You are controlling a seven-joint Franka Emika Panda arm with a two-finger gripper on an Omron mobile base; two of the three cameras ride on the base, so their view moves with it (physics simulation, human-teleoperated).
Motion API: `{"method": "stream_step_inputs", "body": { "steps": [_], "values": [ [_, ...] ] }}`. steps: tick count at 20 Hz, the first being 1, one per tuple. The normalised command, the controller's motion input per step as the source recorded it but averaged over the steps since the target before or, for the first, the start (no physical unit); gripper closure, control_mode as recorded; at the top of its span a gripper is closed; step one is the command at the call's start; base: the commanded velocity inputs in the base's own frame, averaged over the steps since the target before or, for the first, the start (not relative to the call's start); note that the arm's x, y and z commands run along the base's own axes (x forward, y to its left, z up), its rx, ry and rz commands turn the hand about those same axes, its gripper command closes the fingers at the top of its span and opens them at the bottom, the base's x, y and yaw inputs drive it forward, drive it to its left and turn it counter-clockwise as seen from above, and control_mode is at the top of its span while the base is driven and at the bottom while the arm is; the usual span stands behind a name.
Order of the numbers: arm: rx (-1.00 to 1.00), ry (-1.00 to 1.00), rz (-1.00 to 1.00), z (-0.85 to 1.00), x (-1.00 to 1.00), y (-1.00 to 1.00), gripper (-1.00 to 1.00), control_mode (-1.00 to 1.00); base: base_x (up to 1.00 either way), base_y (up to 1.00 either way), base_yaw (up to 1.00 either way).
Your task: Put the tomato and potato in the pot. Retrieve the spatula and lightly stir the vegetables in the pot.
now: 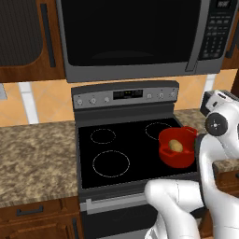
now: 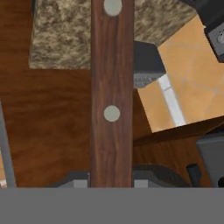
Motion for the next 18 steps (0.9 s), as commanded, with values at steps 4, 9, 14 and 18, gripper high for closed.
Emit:
{"method": "stream_step_inputs", "body": {
  "steps": [4, 9, 14, 18],
  "values": [
    [-0.07, 0.16, -0.12, 0.38, 0.25, 0.27, 1.0, -1.0, 0.0, 0.0, 0.0],
    [0.0, 0.19, -0.1, 0.07, 0.08, 0.32, 1.0, -1.0, 0.0, 0.0, 0.0],
    [0.0, 0.04, -0.08, -0.08, 0.25, 0.12, 1.0, -1.0, 0.0, 0.0, 0.0],
    [0.0, -0.01, -0.04, -0.43, 0.21, 0.0, 1.0, -1.0, 0.0, 0.0, 0.0]
  ]
}}
